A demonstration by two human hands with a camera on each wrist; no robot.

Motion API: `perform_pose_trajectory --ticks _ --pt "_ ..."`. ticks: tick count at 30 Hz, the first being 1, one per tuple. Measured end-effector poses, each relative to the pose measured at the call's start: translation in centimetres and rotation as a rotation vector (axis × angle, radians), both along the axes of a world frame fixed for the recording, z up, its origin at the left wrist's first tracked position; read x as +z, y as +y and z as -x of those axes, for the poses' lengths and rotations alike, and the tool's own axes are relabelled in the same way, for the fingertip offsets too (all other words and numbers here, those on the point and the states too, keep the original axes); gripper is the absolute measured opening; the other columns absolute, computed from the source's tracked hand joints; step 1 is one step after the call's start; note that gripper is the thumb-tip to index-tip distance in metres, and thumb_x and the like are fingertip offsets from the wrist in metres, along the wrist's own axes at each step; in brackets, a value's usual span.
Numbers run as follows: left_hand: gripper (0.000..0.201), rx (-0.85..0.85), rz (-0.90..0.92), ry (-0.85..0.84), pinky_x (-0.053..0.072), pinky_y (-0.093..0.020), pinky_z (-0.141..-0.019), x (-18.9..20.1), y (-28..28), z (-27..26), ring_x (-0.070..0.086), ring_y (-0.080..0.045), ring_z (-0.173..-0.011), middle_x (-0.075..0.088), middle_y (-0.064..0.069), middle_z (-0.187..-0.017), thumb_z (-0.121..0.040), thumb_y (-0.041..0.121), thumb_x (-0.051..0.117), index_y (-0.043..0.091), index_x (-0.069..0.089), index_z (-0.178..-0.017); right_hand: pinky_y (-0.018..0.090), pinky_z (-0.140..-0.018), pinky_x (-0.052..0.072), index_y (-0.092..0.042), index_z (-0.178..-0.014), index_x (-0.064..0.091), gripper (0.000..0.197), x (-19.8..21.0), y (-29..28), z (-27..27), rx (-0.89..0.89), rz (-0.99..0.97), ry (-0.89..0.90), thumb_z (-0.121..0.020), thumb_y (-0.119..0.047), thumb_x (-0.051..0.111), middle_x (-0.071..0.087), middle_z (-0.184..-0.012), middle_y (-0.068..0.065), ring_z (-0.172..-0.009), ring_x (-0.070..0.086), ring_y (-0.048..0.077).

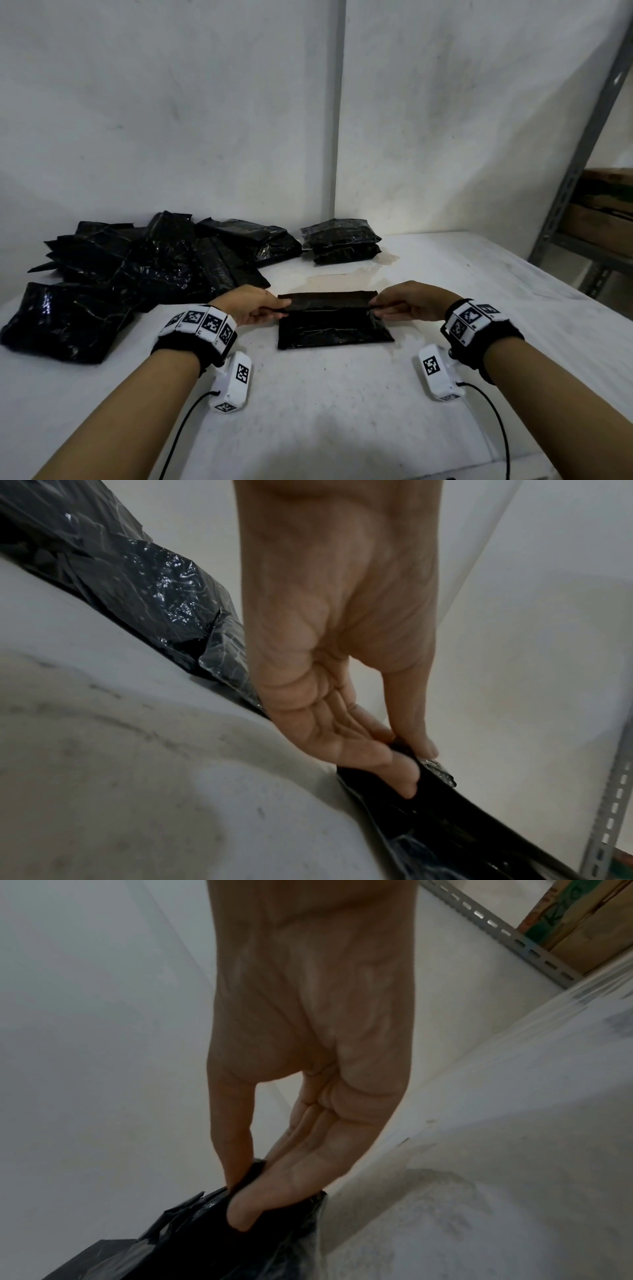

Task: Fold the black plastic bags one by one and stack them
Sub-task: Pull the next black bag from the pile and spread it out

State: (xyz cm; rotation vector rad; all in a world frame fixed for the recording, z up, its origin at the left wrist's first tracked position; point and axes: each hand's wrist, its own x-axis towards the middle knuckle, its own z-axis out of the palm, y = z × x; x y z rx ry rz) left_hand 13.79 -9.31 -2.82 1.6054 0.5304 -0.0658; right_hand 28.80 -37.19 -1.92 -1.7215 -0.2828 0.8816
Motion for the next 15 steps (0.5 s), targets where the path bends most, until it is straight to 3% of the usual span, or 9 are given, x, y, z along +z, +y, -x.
perform_pose_trajectory --ticks 5,9,12,15 --pt "0.004 -0.077 -0.07 0.023 0.053 -0.013 -0.056 -0.09 0.11 0.45 0.066 -0.005 -0.062 0.068 -0.007 -0.08 -0.082 0.0 0.07 0.002 0.067 -0.084 0.024 -0.076 0.058 -0.006 -0.102 0.07 0.014 -0.13 -0.21 -0.08 0.095 0.094 -0.093 -0.09 -0.008 0.064 0.073 -0.098 0.009 -0.079 0.07 0.014" --pt "0.017 -0.106 -0.099 0.079 0.052 -0.014 -0.052 -0.04 0.24 0.38 0.066 -0.007 -0.059 0.069 -0.006 -0.074 -0.081 -0.004 0.069 0.008 0.058 -0.079 0.023 -0.075 0.058 -0.007 -0.1 0.071 0.014 -0.14 -0.27 0.07 0.147 0.161 -0.16 -0.086 -0.007 0.068 0.073 -0.1 0.009 -0.085 0.071 0.015" --pt "0.035 -0.093 -0.1 0.118 0.049 -0.014 -0.046 -0.28 0.21 0.18 0.067 -0.011 -0.055 0.063 -0.007 -0.07 -0.078 -0.006 0.072 0.014 0.044 -0.076 0.022 -0.071 0.058 -0.008 -0.097 0.072 0.012 -0.23 -0.36 0.04 0.162 0.189 -0.184 -0.086 -0.005 0.069 0.073 -0.098 0.007 -0.083 0.071 0.013" --pt "0.038 -0.137 -0.196 0.177 0.047 -0.014 -0.044 -0.5 -0.02 -0.18 0.067 -0.01 -0.058 0.061 -0.006 -0.071 -0.075 -0.001 0.077 0.016 0.044 -0.069 0.019 -0.064 0.056 -0.008 -0.096 0.072 0.013 -0.17 -0.35 0.04 0.183 0.222 -0.207 -0.085 -0.002 0.068 0.073 -0.089 0.005 -0.072 0.069 0.009"
